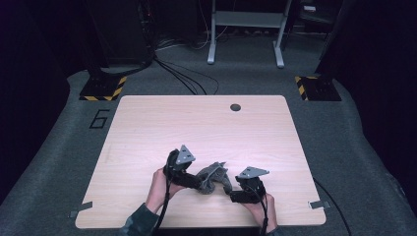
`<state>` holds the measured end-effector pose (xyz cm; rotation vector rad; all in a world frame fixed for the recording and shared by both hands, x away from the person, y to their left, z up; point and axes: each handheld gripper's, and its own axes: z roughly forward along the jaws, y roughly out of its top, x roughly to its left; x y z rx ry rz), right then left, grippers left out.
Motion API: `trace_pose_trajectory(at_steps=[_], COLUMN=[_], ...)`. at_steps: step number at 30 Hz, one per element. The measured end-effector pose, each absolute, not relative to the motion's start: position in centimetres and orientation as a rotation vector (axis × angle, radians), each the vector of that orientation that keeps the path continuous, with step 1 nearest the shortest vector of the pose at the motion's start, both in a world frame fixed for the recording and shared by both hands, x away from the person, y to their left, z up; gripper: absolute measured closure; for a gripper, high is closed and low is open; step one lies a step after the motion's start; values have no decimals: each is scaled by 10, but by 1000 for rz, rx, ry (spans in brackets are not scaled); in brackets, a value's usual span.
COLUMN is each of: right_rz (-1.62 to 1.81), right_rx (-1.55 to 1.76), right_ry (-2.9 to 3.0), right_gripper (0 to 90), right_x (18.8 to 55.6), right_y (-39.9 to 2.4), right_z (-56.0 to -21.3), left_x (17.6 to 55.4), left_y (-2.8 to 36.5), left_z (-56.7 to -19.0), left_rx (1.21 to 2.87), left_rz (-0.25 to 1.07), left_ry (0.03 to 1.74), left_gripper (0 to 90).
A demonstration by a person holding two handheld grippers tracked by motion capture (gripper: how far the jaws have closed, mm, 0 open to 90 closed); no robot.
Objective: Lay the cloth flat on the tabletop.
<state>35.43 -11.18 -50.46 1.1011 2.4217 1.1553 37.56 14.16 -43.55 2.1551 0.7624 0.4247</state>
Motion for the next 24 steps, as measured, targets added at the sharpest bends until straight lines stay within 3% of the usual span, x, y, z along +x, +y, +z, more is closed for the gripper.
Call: trace_pose_trajectory(at_steps=[6, 10, 15, 16, 18, 24], right_rz=[1159, 1133, 1123, 1115, 1108, 1089], right_rx=[1097, 1093, 1094, 1087, 1071, 1078], right_ry=[2423, 2438, 2447, 2451, 2459, 2445], right_gripper=[402, 506, 620, 652, 742, 813], right_x=[354, 355, 356, 356, 357, 357], right_y=[-108, -103, -100, -100, -99, -102], right_z=[-505, -505, -506, -507, -507, -508], left_x=[376, 381, 381, 381, 382, 385], left_y=[118, 115, 117, 118, 121, 131], left_z=[-441, -448, -450, -450, -451, -454], left_rx=[2221, 2230, 2230, 2222, 2208, 2150], left_rz=[418, 393, 398, 401, 393, 387], left_ry=[682, 683, 678, 686, 694, 752], left_gripper=[200, 440, 644, 644, 738, 809])
